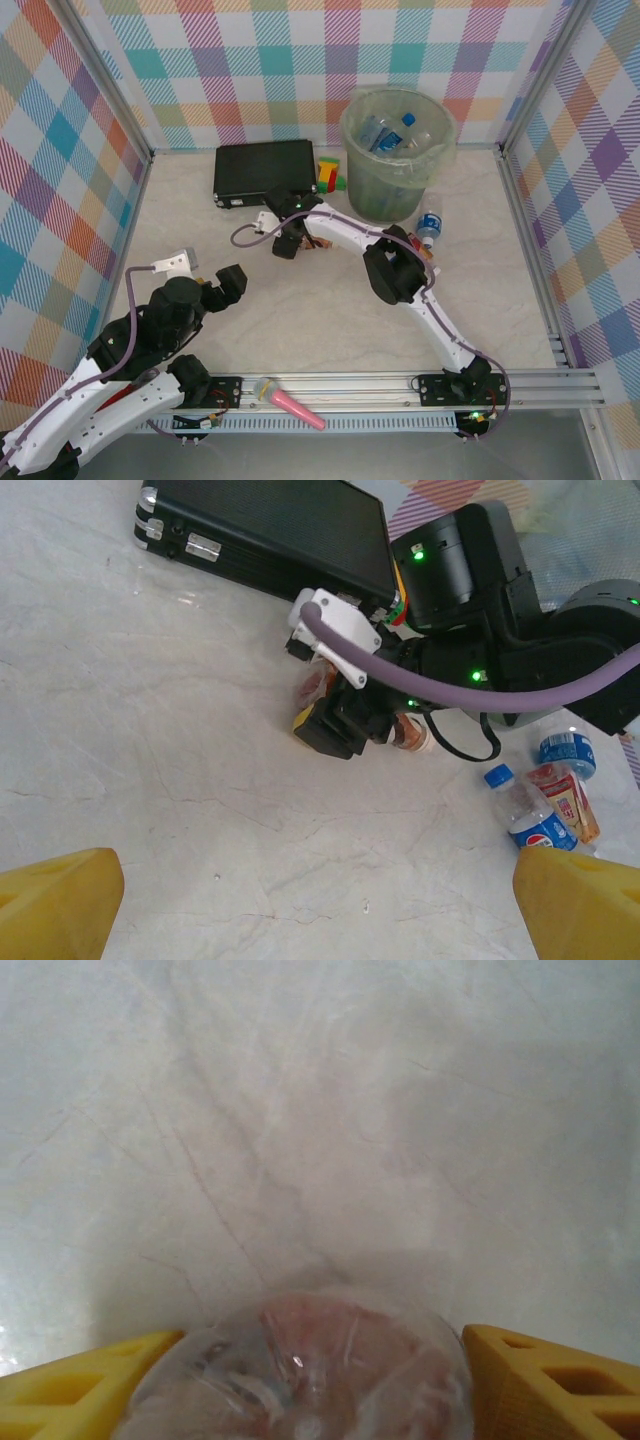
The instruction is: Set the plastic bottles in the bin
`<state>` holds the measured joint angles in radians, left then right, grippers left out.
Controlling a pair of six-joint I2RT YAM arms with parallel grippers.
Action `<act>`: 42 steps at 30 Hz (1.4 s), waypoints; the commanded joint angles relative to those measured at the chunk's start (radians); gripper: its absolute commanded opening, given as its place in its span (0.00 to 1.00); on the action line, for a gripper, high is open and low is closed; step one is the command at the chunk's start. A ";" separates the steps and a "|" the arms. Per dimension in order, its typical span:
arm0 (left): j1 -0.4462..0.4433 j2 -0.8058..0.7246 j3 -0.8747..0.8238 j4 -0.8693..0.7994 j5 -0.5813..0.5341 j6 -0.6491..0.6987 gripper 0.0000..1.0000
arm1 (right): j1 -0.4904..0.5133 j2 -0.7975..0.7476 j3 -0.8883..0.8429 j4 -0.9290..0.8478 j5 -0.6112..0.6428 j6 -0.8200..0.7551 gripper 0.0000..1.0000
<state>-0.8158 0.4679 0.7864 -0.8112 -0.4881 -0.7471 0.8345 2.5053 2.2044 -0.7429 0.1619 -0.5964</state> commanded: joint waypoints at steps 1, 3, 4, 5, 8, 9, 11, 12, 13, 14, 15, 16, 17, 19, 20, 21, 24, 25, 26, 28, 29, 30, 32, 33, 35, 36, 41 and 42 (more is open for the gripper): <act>0.003 -0.011 0.005 -0.023 0.000 0.009 1.00 | 0.003 0.041 0.023 -0.050 0.027 -0.044 0.68; 0.002 -0.012 0.003 -0.022 0.001 0.011 1.00 | 0.008 0.039 0.015 -0.051 0.042 -0.058 0.68; 0.003 -0.013 0.002 -0.020 0.000 0.010 1.00 | 0.011 0.037 0.007 -0.046 0.049 -0.066 0.68; 0.002 -0.012 0.000 -0.017 0.001 0.011 1.00 | 0.014 0.034 0.000 -0.044 0.053 -0.074 0.68; 0.003 -0.008 0.000 -0.013 0.003 0.011 1.00 | 0.026 0.021 -0.017 -0.036 0.071 -0.091 0.61; 0.002 -0.008 0.000 -0.013 0.003 0.010 1.00 | 0.029 0.015 -0.018 -0.035 0.073 -0.089 0.58; 0.002 -0.010 0.001 -0.015 0.003 0.011 1.00 | 0.031 0.000 -0.016 -0.037 0.065 -0.076 0.47; 0.002 -0.011 0.003 -0.018 0.004 0.010 1.00 | 0.032 -0.011 -0.015 -0.037 0.060 -0.060 0.45; 0.003 -0.013 0.005 -0.020 0.003 0.009 1.00 | 0.032 -0.027 -0.016 -0.034 0.052 -0.049 0.45; 0.002 -0.016 0.005 -0.023 0.002 0.008 1.00 | 0.031 -0.041 -0.021 -0.028 0.045 -0.042 0.45; 0.002 -0.019 0.007 -0.025 0.000 0.008 1.00 | 0.029 -0.061 -0.028 -0.020 0.038 -0.031 0.45; 0.002 -0.024 0.008 -0.028 0.001 0.008 1.00 | 0.029 -0.084 -0.035 -0.009 0.027 -0.020 0.46; 0.002 -0.029 0.009 -0.029 -0.002 0.008 1.00 | 0.028 -0.106 -0.042 0.001 0.021 -0.010 0.46; 0.003 -0.036 0.012 -0.032 -0.006 0.010 1.00 | 0.023 -0.155 -0.053 0.023 0.001 0.018 0.48; 0.001 -0.038 0.013 -0.033 -0.006 0.010 1.00 | 0.021 -0.174 -0.054 0.028 -0.009 0.030 0.48; 0.002 -0.041 0.018 -0.035 -0.008 0.013 1.00 | 0.016 -0.201 -0.053 0.032 -0.019 0.045 0.48; 0.003 -0.046 0.027 -0.039 -0.012 0.020 1.00 | -0.004 -0.278 -0.051 0.044 -0.058 0.099 0.48; 0.003 -0.048 0.030 -0.038 -0.011 0.023 1.00 | -0.014 -0.309 -0.051 0.047 -0.076 0.118 0.48; 0.002 -0.048 0.032 -0.039 -0.013 0.025 1.00 | -0.024 -0.335 -0.051 0.054 -0.087 0.137 0.48; 0.002 -0.047 0.034 -0.034 -0.013 0.027 1.00 | -0.049 -0.398 -0.050 0.072 -0.110 0.176 0.48; 0.003 -0.047 0.032 -0.030 -0.011 0.028 1.00 | -0.062 -0.426 -0.049 0.080 -0.121 0.192 0.48; 0.002 -0.045 0.031 -0.027 -0.009 0.030 1.00 | -0.079 -0.456 -0.047 0.095 -0.130 0.210 0.49; 0.003 -0.041 0.029 -0.016 -0.005 0.031 1.00 | -0.115 -0.508 -0.040 0.119 -0.142 0.248 0.49; 0.002 -0.037 0.027 -0.010 -0.001 0.031 1.00 | -0.137 -0.535 -0.031 0.131 -0.154 0.267 0.49; 0.003 -0.027 0.029 0.001 0.003 0.032 1.00 | -0.185 -0.574 -0.013 0.161 -0.163 0.315 0.49; 0.003 -0.019 0.031 0.006 0.007 0.033 1.00 | -0.216 -0.592 -0.002 0.174 -0.182 0.344 0.48; 0.003 0.020 0.049 0.030 0.018 0.041 1.00 | -0.347 -0.656 0.012 0.285 -0.207 0.462 0.51; 0.002 0.027 0.051 0.033 0.022 0.043 1.00 | -0.373 -0.660 0.013 0.306 -0.206 0.483 0.52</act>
<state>-0.8158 0.4789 0.8055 -0.8211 -0.4820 -0.7315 0.5079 1.8709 2.1967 -0.5289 -0.0101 -0.2214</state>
